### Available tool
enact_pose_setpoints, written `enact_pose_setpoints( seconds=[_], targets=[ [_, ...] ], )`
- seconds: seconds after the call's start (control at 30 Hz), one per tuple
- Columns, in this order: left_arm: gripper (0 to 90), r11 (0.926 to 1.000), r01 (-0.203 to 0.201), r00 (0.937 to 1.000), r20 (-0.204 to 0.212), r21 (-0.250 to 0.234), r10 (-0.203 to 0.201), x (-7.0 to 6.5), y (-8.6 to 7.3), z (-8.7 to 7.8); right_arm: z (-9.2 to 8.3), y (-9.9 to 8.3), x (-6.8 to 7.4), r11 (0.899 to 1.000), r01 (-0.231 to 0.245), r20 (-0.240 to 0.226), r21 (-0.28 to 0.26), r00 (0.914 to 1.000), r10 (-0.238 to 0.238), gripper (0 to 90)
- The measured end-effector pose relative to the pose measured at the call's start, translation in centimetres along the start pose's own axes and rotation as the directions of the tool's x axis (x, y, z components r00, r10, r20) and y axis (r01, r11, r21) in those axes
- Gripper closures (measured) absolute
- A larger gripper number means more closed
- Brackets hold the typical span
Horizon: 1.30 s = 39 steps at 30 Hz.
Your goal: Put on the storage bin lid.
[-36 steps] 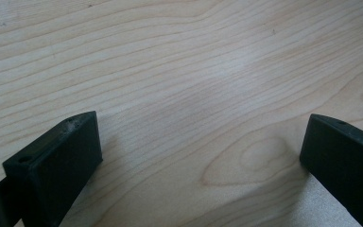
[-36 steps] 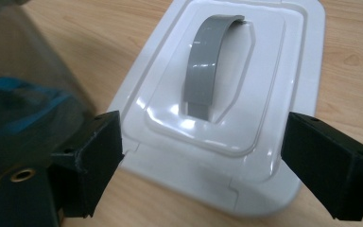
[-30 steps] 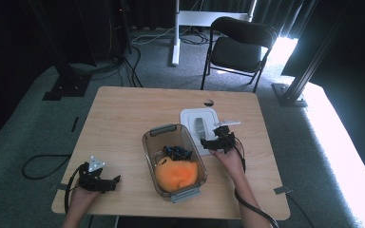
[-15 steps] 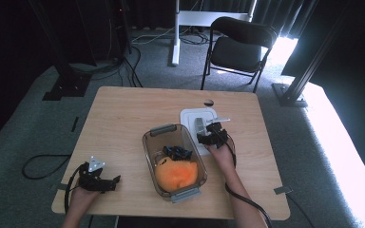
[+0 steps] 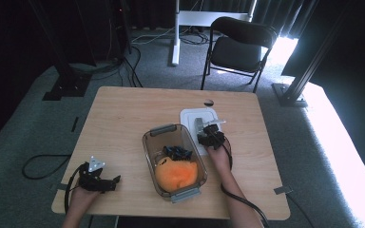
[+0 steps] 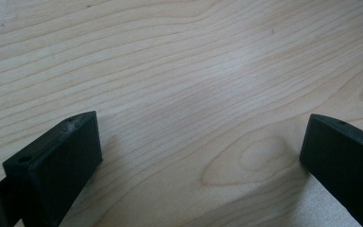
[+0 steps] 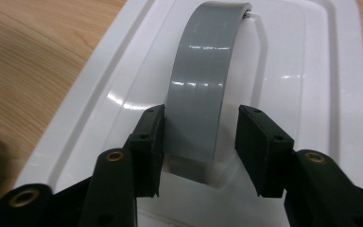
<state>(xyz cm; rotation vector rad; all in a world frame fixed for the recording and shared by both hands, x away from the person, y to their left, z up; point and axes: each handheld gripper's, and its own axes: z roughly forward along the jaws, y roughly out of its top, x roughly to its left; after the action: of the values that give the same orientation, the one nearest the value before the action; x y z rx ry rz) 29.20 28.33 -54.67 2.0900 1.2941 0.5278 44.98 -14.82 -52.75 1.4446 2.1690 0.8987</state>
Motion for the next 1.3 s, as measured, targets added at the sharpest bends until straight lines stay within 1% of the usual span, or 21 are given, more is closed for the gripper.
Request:
enact_pose_setpoints(
  seconds=[0.03,0.07,0.1,0.17,0.2,0.3,0.33,0.37,0.43,0.53,0.57,0.63,0.7,0.8,0.87,1.03,1.1,1.3],
  targets=[
    [0.1,1.0000,0.000,1.0000,0.000,0.000,0.000,0.0,0.0,0.0,0.0,0.0,-0.1,1.000,-0.011,-0.015,-0.004,0.9998,0.011,54.6],
    [0.1,1.0000,0.000,1.0000,0.000,0.000,0.000,0.0,0.0,0.0,0.1,-0.2,-0.2,1.000,-0.017,-0.020,-0.012,0.9997,0.017,55.1],
    [0.1,1.0000,0.000,1.0000,0.000,0.000,0.000,0.0,0.0,0.0,0.1,-0.3,-0.2,1.000,-0.014,-0.022,-0.024,0.9997,0.014,56.6],
    [0.2,1.0000,0.000,1.0000,0.000,0.000,0.000,0.0,0.0,0.0,0.2,-0.7,-0.1,0.998,0.011,-0.025,-0.064,0.9996,-0.013,56.6],
    [0.1,1.0000,0.000,1.0000,0.000,0.000,0.000,0.0,0.0,0.0,0.2,-0.9,-0.1,0.997,0.012,-0.030,-0.078,0.9994,-0.014,56.6],
    [0.1,1.0000,0.000,1.0000,0.000,0.000,0.000,0.0,0.0,0.0,0.2,-1.0,-0.2,0.997,-0.008,-0.038,-0.080,0.9993,0.005,56.6],
    [0.1,1.0000,0.000,1.0000,0.000,-0.001,0.000,0.0,0.0,0.0,0.1,-0.9,-0.2,0.997,-0.008,-0.038,-0.076,0.9993,0.005,61.0],
    [0.1,1.0000,0.000,1.0000,0.000,0.000,0.000,0.0,0.0,0.0,0.1,-0.9,-0.1,0.997,-0.002,-0.048,-0.074,0.9988,-0.001,66.1],
    [0.1,1.0000,0.000,1.0000,0.000,0.000,0.000,0.0,0.0,0.0,0.0,-0.9,0.3,0.997,0.003,-0.023,-0.071,0.9997,-0.004,66.6],
    [0.1,1.0000,0.000,1.0000,0.000,0.000,0.000,0.0,0.0,0.0,0.0,-0.8,0.3,0.998,-0.023,-0.018,-0.066,0.9996,0.022,67.5],
    [0.1,1.0000,0.000,1.0000,0.001,0.000,0.000,0.0,0.0,0.0,0.0,-0.8,0.2,0.997,-0.033,-0.024,-0.064,0.9992,0.032,67.6],
    [0.1,1.0000,0.000,1.0000,0.001,-0.001,0.000,0.0,0.0,0.0,-0.2,-0.9,0.0,0.997,-0.043,-0.023,-0.069,0.9989,0.041,67.8],
    [0.1,1.0000,-0.001,1.0000,0.001,-0.001,0.001,0.0,0.0,0.0,-0.6,-1.0,-0.1,0.996,-0.048,-0.023,-0.081,0.9986,0.047,68.0],
    [0.1,1.0000,0.000,1.0000,0.001,-0.001,0.000,0.0,0.0,0.0,-1.4,-0.9,-0.4,0.995,-0.043,-0.029,-0.091,0.9988,0.040,68.2],
    [0.1,1.0000,-0.001,1.0000,0.001,-0.001,0.001,0.0,0.0,0.0,-1.9,-0.9,-0.5,0.995,-0.042,-0.033,-0.092,0.9987,0.039,68.3],
    [0.1,1.0000,0.000,1.0000,0.000,0.000,0.000,0.0,0.0,0.0,-3.6,-0.9,-0.8,0.992,-0.038,-0.039,-0.119,0.9987,0.033,68.3],
    [0.1,1.0000,0.000,1.0000,0.000,0.000,0.000,0.0,0.0,0.0,-4.3,-0.9,-0.9,0.992,-0.046,-0.036,-0.120,0.9985,0.042,68.3],
    [0.1,1.0000,0.000,1.0000,0.000,0.000,0.000,-0.1,0.0,0.0,-6.1,-1.3,-1.2,0.991,-0.048,-0.028,-0.128,0.9986,0.044,68.3]
  ],
)
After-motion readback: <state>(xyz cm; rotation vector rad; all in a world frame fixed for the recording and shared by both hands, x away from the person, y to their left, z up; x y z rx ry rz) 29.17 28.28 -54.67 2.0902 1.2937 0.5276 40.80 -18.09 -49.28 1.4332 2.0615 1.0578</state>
